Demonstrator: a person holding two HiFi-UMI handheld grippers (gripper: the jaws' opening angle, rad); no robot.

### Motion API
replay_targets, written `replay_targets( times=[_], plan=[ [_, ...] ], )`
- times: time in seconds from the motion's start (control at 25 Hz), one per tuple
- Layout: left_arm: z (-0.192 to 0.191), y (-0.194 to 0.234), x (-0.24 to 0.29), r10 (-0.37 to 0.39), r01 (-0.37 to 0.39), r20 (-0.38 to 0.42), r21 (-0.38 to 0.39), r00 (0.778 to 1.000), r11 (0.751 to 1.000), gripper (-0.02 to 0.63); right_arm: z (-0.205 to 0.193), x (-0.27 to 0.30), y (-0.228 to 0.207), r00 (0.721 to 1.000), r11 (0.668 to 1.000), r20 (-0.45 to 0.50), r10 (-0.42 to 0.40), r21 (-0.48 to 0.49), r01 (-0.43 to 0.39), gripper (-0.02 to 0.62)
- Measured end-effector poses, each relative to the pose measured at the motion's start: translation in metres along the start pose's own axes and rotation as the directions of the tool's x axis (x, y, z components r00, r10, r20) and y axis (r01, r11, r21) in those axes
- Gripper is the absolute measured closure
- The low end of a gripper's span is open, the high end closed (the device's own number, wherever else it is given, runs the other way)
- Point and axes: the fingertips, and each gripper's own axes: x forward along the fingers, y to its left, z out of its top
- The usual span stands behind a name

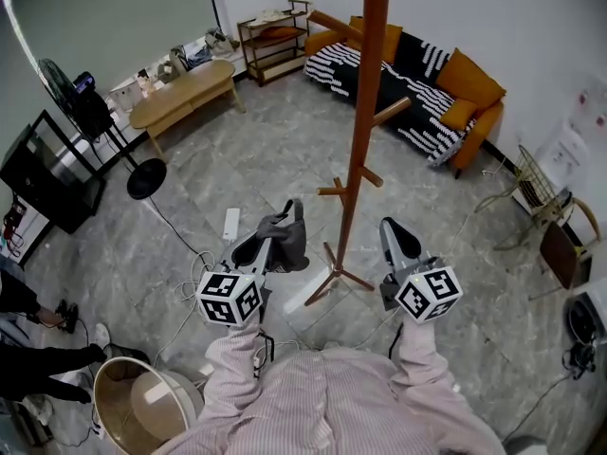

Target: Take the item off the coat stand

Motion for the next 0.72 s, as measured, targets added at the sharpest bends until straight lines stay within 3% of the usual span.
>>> replay_targets(
  times=[0.72],
  plan=[
    [0.011,-0.008,-0.028,0.0,-0.001,0.072,0.019,0.997,1.0,0.549,0.012,-0.004,-0.003,1.0,1.0,0.025,-0.005,-0.009,0.005,0.591]
  ],
)
